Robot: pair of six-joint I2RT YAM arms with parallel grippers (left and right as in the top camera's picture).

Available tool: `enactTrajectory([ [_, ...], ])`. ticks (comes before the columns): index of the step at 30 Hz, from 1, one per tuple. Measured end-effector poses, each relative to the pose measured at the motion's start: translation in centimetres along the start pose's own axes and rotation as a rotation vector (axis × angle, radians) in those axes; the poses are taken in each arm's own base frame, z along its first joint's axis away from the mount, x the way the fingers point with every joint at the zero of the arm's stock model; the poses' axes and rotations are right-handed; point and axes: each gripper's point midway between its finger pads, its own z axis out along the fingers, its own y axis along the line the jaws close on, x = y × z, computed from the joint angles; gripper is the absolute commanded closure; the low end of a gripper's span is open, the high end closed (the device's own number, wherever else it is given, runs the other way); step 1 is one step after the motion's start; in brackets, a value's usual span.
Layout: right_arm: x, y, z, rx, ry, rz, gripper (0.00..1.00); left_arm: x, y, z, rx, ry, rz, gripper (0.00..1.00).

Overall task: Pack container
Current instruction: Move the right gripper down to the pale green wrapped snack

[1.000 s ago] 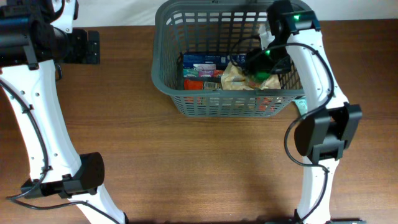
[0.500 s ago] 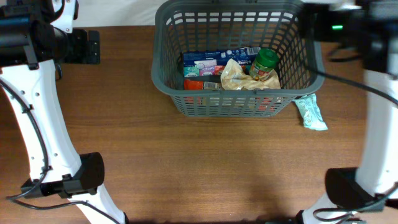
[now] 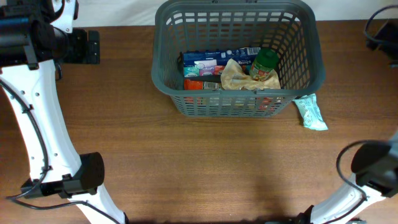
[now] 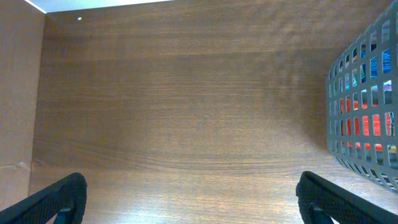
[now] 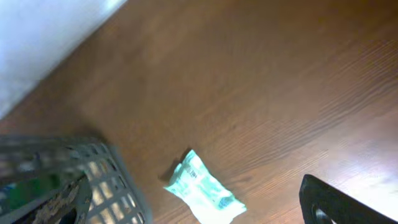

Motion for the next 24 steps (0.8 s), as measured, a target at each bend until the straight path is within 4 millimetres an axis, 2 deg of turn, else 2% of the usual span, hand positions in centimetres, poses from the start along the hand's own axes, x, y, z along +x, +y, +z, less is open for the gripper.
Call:
enactTrajectory([
  [5,2.8,0.0,7.2,-0.035,0.102,-0.024,0.01,0.0,0.0,0.0,0.000,0.000,0.000,0.01],
  [8,5.9,-0.2,10.9,-0.079,0.185,-0.071,0.01,0.0,0.0,0.0,0.000,0.000,0.000,0.01],
  [11,9.8,-0.9,13.6,-0.114,0.278,-0.135,0.01,0.0,0.0,0.0,0.000,0.000,0.000,0.01],
  [16,16.5,-2.5,15.7,-0.146,0.442,-0.230,0.01,0.0,0.0,0.0,0.000,0.000,0.000,0.01],
  [19,18.4,-2.9,16.0,-0.164,0.488,-0.273,0.00,0.0,0.0,0.0,0.000,0.000,0.000,0.01],
  [20,18.9,-3.0,16.1,-0.169,0.499,-0.289,0.04,0.0,0.0,0.0,0.000,0.000,0.000,0.01],
  [24,20.0,-3.3,16.1,-0.181,0.528,-0.335,0.06,0.0,0.0,0.0,0.000,0.000,0.000,0.01],
])
